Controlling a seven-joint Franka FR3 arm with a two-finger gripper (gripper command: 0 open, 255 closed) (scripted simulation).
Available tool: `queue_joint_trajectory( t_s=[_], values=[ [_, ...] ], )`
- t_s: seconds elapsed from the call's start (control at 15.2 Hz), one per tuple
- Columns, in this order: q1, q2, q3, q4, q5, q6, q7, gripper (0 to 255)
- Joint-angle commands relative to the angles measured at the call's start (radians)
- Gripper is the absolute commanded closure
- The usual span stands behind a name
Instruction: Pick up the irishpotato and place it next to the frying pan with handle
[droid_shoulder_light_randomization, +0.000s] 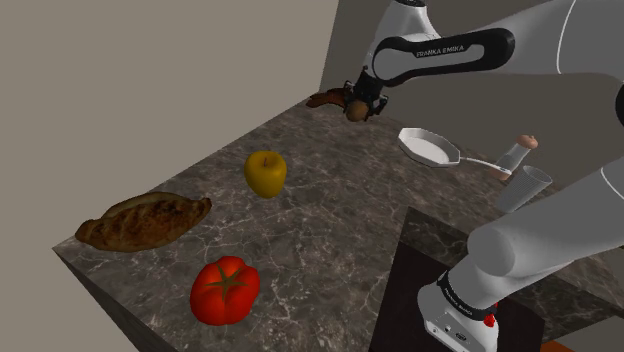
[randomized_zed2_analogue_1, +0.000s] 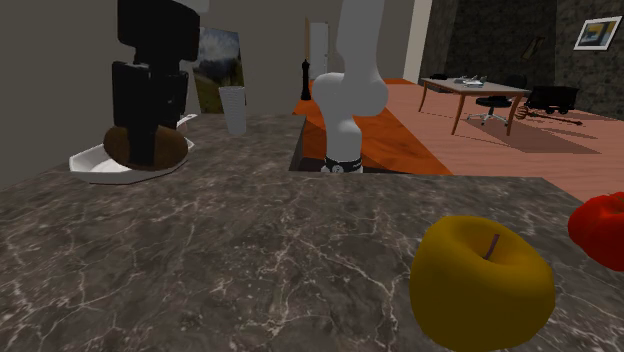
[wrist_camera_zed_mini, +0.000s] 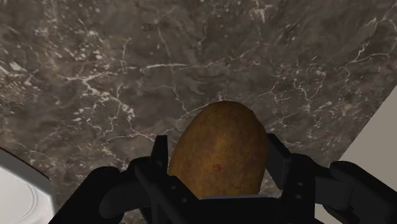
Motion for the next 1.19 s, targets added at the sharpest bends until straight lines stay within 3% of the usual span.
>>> queue_joint_trajectory(
  t_s=[0.0,0.53,1.12],
  values=[
    [-0.015,-0.018,-0.033,-0.024,0.015,0.012,-0.059,255],
    [-0.081,-0.042,-0.168,-0.061,0.052,0.04,-0.278,255],
    [-0.084,0.001,-0.162,-0.142,0.035,0.164,-0.26,255]
  ],
)
